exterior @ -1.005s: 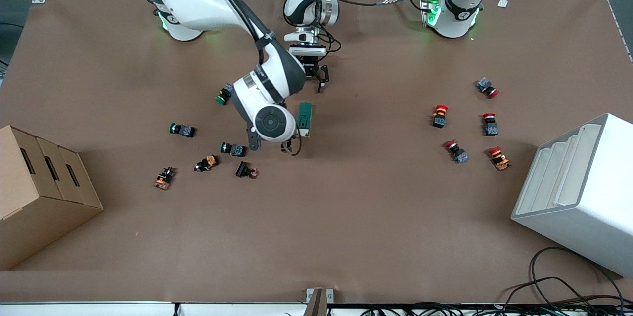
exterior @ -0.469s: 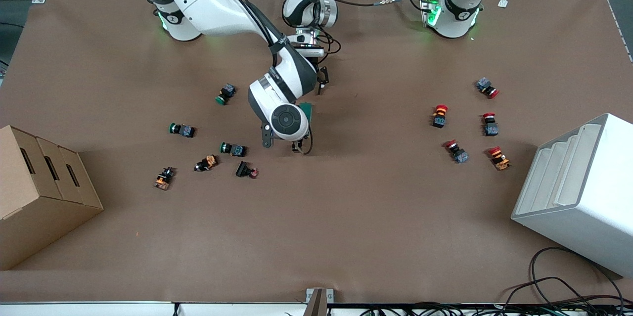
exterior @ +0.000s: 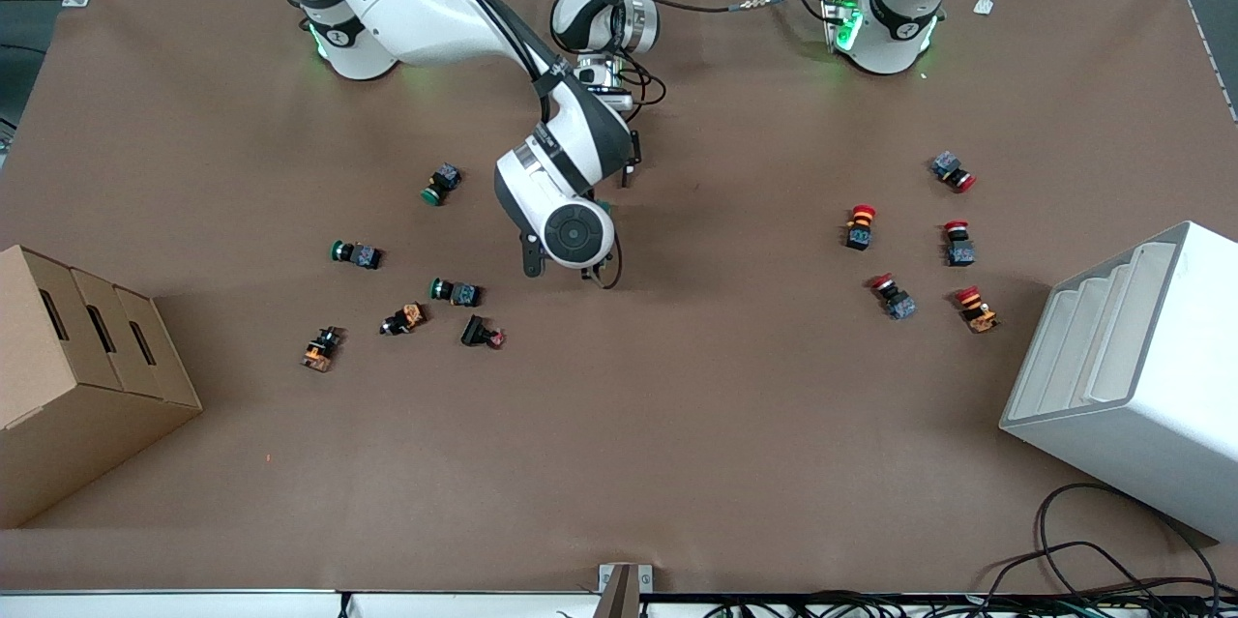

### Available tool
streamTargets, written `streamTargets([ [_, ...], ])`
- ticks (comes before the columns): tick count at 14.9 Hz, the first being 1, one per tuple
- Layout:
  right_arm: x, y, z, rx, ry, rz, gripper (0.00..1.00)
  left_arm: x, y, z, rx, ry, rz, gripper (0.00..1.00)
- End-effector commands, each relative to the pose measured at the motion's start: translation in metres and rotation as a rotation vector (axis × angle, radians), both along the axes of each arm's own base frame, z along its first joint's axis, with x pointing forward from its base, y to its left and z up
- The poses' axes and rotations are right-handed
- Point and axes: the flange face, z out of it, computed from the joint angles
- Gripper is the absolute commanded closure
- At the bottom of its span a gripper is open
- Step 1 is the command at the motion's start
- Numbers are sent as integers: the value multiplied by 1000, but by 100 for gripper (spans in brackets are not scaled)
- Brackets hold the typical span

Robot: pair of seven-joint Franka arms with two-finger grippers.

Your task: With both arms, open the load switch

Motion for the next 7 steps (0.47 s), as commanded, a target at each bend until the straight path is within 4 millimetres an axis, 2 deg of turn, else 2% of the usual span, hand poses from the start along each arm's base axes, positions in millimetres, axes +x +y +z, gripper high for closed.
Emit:
streamTargets([
  [1, -6, 10, 16, 15, 74, -10, 0, 3, -1, -9, 12, -18, 11, 1],
  [7, -20, 12, 20, -18, 140, 25, 0, -1, 0, -11, -2, -16, 15, 1],
])
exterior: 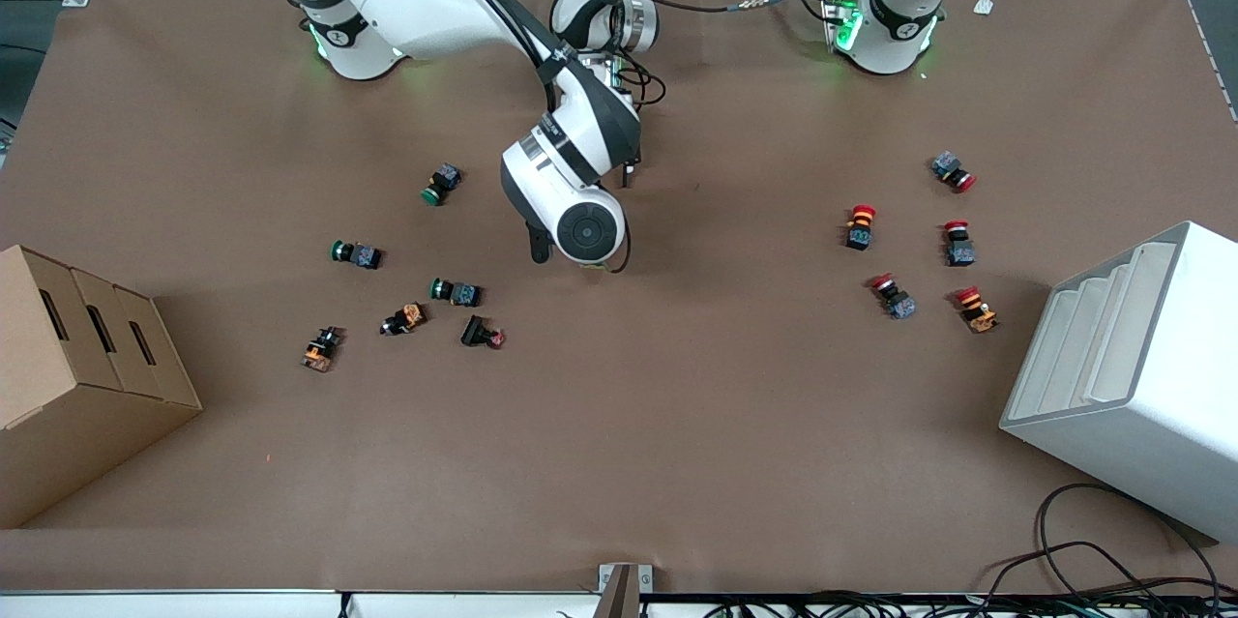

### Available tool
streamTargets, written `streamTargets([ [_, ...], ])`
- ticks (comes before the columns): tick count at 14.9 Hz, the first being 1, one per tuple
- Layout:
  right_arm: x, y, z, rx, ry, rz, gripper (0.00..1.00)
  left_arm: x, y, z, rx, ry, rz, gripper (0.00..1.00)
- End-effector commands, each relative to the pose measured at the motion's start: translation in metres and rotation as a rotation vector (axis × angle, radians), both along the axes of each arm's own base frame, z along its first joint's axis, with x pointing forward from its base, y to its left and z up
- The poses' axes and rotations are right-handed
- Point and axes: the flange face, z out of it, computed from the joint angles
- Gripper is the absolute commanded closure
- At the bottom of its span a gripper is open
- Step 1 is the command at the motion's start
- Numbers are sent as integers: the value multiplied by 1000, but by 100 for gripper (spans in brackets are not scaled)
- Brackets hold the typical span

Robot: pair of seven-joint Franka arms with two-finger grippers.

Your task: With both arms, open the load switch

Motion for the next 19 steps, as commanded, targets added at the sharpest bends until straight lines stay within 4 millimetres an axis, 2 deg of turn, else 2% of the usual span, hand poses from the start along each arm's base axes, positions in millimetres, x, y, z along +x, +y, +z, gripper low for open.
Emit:
streamTargets([
  [1, -6, 3, 3, -7, 29, 0, 0, -1, 0, -10, -1, -8, 9, 1],
  [8, -25, 12, -3, -20, 53, 58, 0, -2, 2, -12, -2, -7, 12, 1],
  [12, -37, 17, -14, -40, 56, 88, 0, -3, 4, -15, -3, -8, 12, 1],
  [19, -40, 17, -23, -52, 56, 99, 0, -3, 4, -15, -4, -8, 15, 1],
])
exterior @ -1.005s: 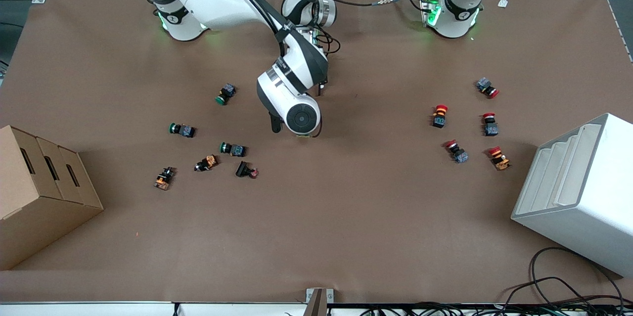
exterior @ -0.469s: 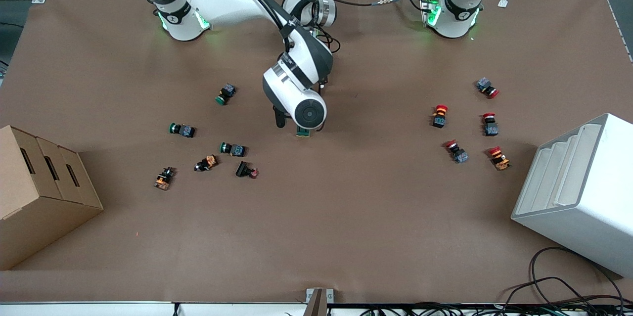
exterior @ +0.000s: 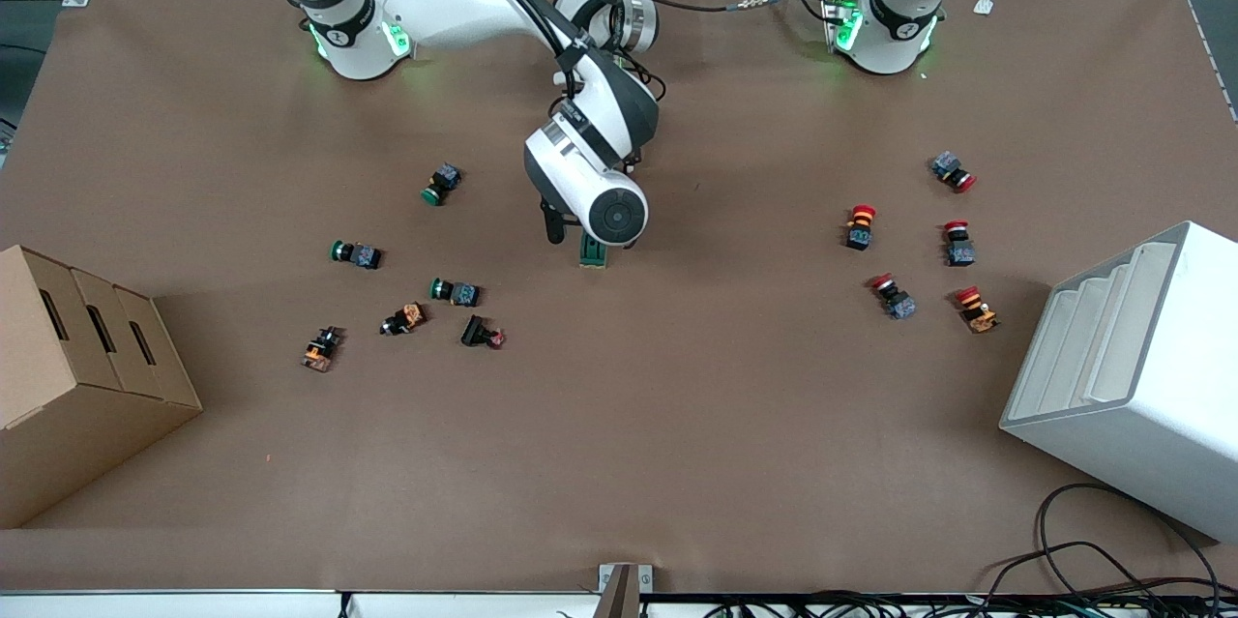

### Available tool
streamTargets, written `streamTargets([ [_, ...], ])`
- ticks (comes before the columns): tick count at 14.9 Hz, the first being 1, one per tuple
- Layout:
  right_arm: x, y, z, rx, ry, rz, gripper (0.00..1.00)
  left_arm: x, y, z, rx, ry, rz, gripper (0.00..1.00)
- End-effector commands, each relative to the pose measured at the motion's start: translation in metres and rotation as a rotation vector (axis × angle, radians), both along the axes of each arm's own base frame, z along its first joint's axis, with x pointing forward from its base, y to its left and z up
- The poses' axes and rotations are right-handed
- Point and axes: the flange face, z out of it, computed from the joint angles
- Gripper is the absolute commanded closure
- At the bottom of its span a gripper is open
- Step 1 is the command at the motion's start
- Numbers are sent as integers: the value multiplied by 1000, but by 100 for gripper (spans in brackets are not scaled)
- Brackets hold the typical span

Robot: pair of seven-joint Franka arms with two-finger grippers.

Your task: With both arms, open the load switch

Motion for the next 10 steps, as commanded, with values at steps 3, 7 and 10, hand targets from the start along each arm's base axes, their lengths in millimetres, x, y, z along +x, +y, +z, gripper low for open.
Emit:
streamTargets([
  [3, -5, 2, -14, -9, -7, 26, 0, -1, 3, -14, 1, 0, 10, 1],
  [7, -5, 1, -15, -17, -11, 33, 0, -2, 3, -14, 0, 1, 9, 1],
  [10, 18, -15, 7, 10, -19, 43, 0, -1, 3, -14, 2, 0, 9, 1],
])
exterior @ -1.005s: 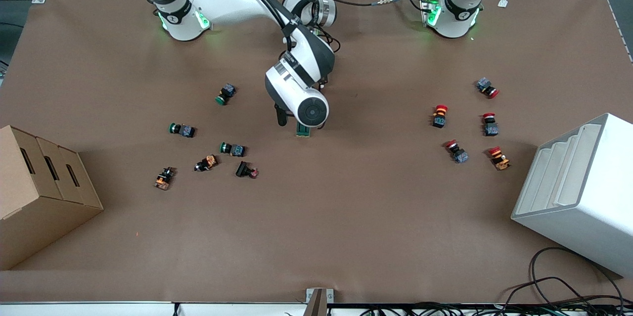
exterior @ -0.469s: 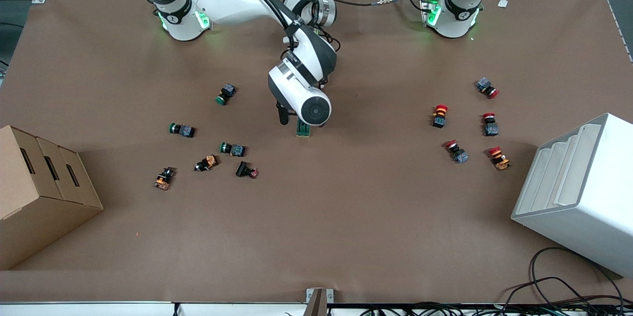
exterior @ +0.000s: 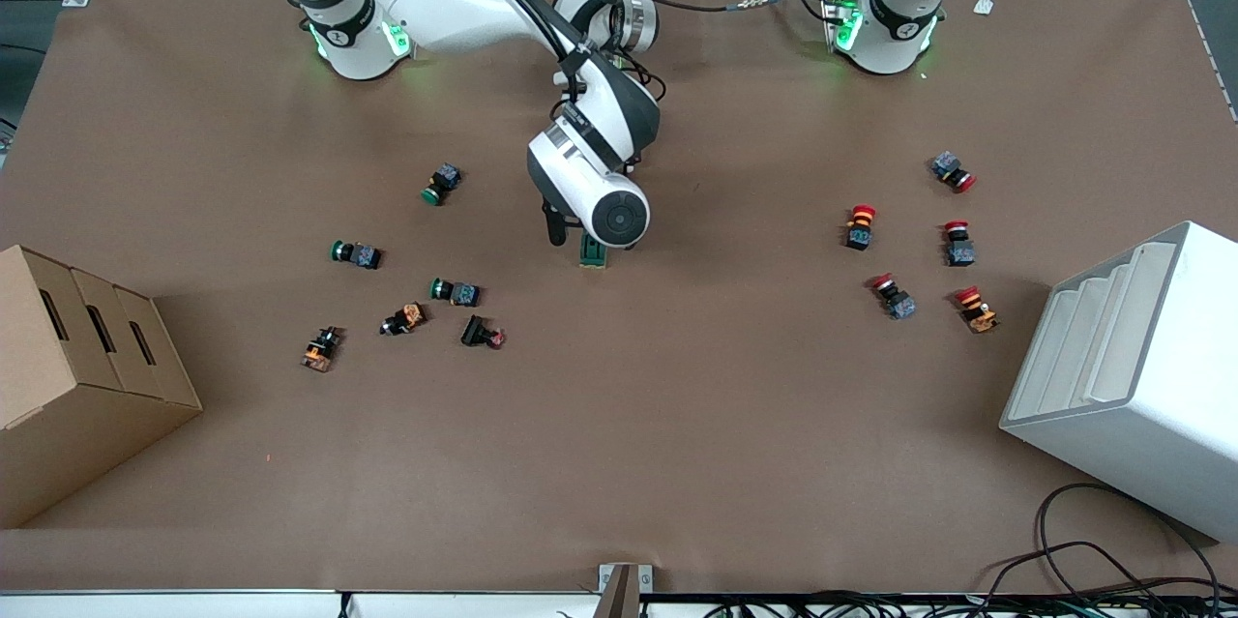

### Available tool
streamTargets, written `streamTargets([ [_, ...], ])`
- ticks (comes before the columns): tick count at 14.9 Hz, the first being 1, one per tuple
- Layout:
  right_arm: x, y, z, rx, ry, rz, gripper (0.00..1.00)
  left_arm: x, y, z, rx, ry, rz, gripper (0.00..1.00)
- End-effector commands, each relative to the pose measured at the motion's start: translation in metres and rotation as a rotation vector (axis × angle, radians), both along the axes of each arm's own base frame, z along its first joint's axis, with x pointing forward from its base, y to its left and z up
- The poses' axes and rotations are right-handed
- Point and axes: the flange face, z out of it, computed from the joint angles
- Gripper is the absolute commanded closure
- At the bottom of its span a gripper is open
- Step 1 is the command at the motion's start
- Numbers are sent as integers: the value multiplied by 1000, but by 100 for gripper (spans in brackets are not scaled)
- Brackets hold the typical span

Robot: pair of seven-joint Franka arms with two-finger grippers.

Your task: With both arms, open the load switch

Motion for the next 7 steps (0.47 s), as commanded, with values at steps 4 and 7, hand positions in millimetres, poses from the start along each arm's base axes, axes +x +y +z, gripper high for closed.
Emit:
streamTargets([
  [4, 41, -45, 62, 16, -65, 341, 0, -1, 0, -9, -8, 0, 16, 1],
  [7, 81, -92, 97, 104, -83, 459, 0, 1, -4, 17, -26, 24, 70, 1],
])
